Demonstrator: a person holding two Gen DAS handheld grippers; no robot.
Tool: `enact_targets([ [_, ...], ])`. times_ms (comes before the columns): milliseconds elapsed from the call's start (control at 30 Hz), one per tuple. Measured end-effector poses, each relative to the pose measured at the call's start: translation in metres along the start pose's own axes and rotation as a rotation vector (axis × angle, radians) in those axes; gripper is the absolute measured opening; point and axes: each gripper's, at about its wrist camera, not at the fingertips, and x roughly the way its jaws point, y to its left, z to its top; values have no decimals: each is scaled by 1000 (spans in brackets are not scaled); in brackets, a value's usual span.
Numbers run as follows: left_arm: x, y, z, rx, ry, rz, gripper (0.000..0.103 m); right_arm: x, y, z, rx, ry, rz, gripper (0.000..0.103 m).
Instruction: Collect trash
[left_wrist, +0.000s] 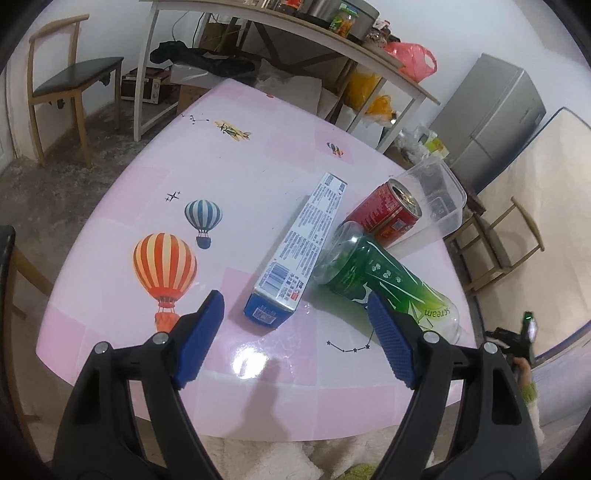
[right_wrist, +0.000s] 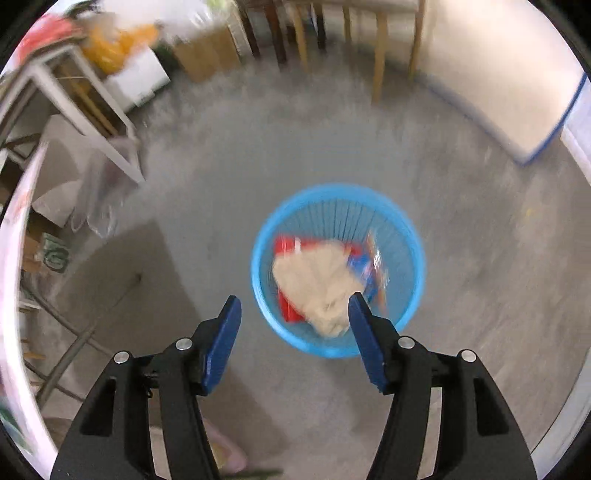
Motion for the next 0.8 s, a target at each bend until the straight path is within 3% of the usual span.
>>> enact_targets([
  [67, -1, 3, -5, 1, -17, 1, 77, -47, 38, 1, -75, -103, 33, 69],
  [267, -1, 10, -25, 24, -27, -9, 78, -157, 155, -22, -351, -349, 222, 96],
  [467, 8, 16, -45, 6, 9, -67, 79, -213, 258, -79, -605, -490, 304, 97],
  [567, 11, 14, -53, 11, 12, -75, 79, -214, 302, -121, -820, -493, 342, 96],
  [633, 12, 13, -56, 23, 14, -79, 79, -213, 326, -143, -969, -449, 379, 96],
  [800, 15, 10, -61, 60, 8, -70, 79, -210, 354, -173, -1145, -339, 499, 96],
])
